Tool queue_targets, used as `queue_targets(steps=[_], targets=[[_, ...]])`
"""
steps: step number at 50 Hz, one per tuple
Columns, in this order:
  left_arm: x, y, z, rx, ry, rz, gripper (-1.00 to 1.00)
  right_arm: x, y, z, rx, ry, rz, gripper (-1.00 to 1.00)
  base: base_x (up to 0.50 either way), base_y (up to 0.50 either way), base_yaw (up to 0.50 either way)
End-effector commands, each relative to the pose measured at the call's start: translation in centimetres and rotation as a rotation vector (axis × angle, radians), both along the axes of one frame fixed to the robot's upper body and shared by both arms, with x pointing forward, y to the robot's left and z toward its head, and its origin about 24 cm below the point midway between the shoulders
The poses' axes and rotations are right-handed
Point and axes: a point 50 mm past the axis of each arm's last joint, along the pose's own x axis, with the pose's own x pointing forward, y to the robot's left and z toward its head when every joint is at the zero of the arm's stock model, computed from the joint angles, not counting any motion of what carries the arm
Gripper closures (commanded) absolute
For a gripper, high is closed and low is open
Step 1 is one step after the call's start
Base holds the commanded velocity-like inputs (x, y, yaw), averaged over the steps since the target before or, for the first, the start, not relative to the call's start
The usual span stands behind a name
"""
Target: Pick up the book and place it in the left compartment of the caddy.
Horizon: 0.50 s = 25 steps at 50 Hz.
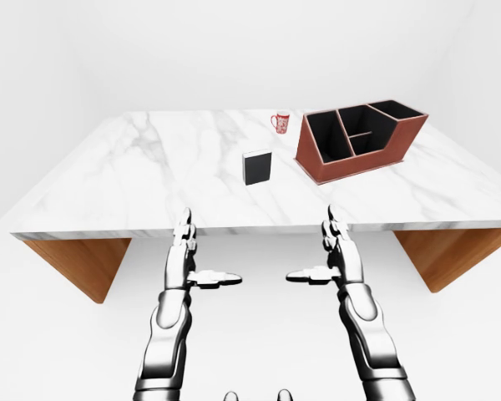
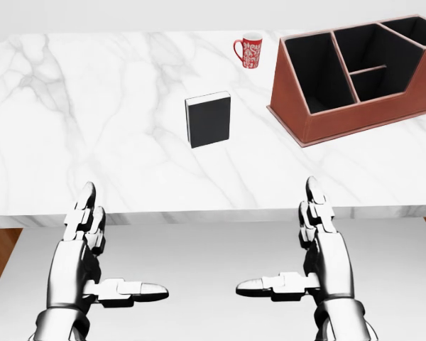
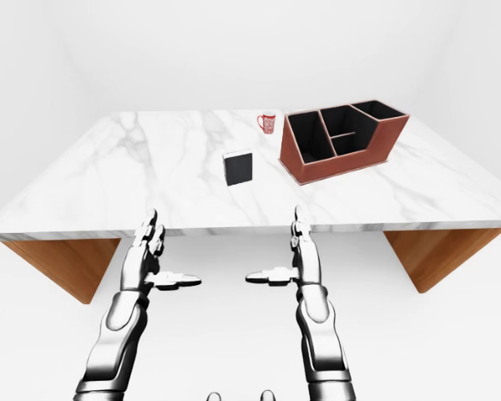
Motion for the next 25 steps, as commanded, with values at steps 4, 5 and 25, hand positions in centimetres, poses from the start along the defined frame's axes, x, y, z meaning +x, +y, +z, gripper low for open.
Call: queue_targets(steps=[4, 5, 25], targets=[[-0.16, 0.7, 0.16, 0.0, -0.012, -0.002, -1.0, 0.32, -1.11, -0.03, 0.015, 0.018, -0.036, -1.0, 0.0, 0.0, 0.0], [-0.17, 0.7, 0.16, 0.0, -0.013, -0.002, -1.0, 0.32, -1.1, -0.04, 0.016, 0.02, -0.036, -1.0, 0.0, 0.0, 0.0], [-0.24, 0.7, 0.25, -0.001, -0.016, -0.001, -1.0, 0.25, -1.05, -0.41, -0.003, 0.045, -0.034, -1.0, 0.34, 0.0, 0.0]])
